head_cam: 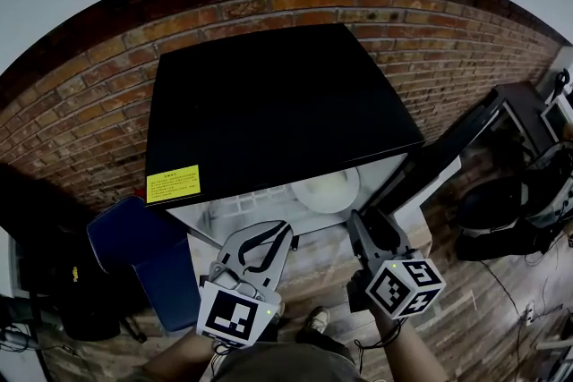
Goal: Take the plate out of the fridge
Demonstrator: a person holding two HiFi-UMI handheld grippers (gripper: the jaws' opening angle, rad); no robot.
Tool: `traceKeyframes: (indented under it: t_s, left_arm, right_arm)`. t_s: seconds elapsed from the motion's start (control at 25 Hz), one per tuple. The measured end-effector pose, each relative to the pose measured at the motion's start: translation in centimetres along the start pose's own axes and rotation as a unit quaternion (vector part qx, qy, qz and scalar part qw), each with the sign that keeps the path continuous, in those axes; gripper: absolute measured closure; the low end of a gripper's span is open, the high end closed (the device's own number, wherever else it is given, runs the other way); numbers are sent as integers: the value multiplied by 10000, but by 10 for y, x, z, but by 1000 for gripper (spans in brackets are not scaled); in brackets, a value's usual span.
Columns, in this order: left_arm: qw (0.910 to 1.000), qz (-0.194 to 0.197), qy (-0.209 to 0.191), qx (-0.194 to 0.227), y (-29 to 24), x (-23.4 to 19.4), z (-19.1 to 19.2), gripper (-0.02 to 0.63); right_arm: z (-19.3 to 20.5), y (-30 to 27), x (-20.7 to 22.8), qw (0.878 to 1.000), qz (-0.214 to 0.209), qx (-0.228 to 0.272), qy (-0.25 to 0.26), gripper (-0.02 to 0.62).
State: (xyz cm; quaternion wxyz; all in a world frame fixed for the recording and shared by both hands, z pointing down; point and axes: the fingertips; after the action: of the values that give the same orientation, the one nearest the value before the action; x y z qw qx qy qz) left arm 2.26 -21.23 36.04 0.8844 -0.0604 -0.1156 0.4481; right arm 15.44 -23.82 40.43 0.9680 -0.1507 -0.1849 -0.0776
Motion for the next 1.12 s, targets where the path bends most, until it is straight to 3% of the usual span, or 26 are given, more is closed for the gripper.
traceKeyframes:
  t_s: [0.16, 0.4, 0.6, 0.84, 0.96, 1.12]
  left_arm:
    - [9999, -125, 27, -61, -5, -3, 3, 577]
    - [9993, -276, 130, -199, -9, -5, 11, 577]
    - [9990, -304, 140, -295, -17, -6, 13, 577]
    - [9988, -297, 97, -374, -22, -6, 15, 577]
    - [9985, -220, -138, -483, -25, -1, 19, 577]
    - [9986, -283, 19, -455, -25, 0, 18, 577]
  right_arm:
    - [6, -16, 15, 9981, -53, -139, -596, 436]
    - [25, -34, 32, 9950, 18, -461, -891, 411]
    - [37, -48, 45, 9871, -41, -729, -1425, 407]
    - [50, -61, 49, 9691, -162, -933, -2277, 408]
    - [57, -63, 50, 9544, -240, -1068, -2779, 408]
    - [64, -69, 48, 9379, -337, -1147, -3258, 408]
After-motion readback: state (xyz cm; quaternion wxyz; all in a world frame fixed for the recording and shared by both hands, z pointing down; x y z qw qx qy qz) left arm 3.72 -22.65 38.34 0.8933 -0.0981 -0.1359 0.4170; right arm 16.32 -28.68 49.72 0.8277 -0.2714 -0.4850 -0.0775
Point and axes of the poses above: the fingertips, and each gripper's own axes: y backward along the fingers, x to its right, z out of its underside, and after that the axes turned 9 degrees about z, right-handed
